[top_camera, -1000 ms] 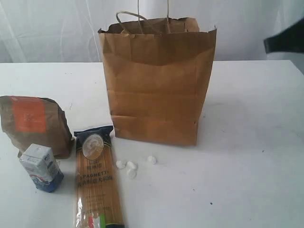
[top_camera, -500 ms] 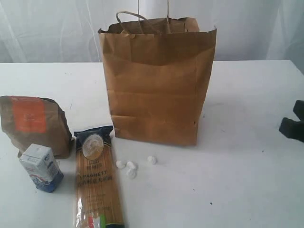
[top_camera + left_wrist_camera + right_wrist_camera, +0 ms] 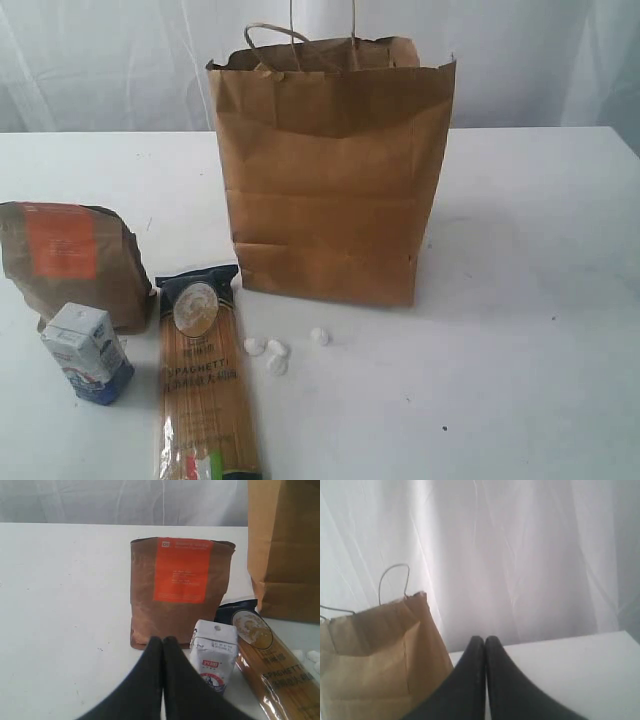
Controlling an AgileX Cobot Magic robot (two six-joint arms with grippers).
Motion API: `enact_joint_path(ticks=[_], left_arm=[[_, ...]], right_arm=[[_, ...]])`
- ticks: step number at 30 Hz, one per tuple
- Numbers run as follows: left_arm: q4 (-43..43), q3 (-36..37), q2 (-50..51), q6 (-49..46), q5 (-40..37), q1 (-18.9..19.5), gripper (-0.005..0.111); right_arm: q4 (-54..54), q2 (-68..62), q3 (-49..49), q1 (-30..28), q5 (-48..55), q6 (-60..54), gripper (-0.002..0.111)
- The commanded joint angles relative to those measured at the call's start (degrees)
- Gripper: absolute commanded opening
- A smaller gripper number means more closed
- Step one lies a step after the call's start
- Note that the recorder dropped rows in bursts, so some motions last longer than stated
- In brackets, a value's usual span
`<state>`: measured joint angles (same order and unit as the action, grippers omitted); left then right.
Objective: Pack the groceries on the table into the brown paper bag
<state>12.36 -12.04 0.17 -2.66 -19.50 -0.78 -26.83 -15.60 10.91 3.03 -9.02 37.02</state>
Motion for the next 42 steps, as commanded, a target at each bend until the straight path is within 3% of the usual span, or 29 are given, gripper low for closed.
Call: enact_joint_path(ticks=[1,6,10,15,20,29,33,38,42], left_arm=[[0.44,0.26,-0.17,-0.08,-0.1,0.09,0.0],[0.44,0.26,-0.17,-0.22,-0.1,0.09,0.0],[0.44,0.26,-0.17,-0.21,0.03,0.09,0.0],[1.82,0.26,-0.17,0.19,2.11,0.09,0.0],[3.88,0.26,-0.17,1.35,3.91,0.09,0.0],[3.88,0.26,-0.17,1.14,10.39,0.09,0.0],[3.88,0.26,-0.17,1.14,20.98,0.09,0.0],[3.88,-0.57,-0.17,1.14,42.77,0.09,0.0],[3.88,-5.03,1.95,0.29,52.54,0.09,0.0]], right_arm=[[-1.64,5.63,0.53,-0.28,12.34,-1.43,0.0],[-2.82,6.27,0.43,-0.28,34.87,5.64,0.0],[-8.18,6.27,0.43,-0.28,37.47,11.0,0.0],[-11.74,6.27,0.16,-0.28,38.08,6.08,0.0],[-14.68,5.11,-2.39,-0.18,28.8,-14.19,0.0],[-13.54,2.34,-3.64,-0.18,22.71,-12.34,0.0],[-13.44,2.34,-3.64,-0.18,22.71,-12.34,0.0],[-13.46,2.34,-3.64,-0.18,22.71,-9.77,0.0],[-13.46,2.34,-3.64,-0.18,22.71,-9.63,0.0]])
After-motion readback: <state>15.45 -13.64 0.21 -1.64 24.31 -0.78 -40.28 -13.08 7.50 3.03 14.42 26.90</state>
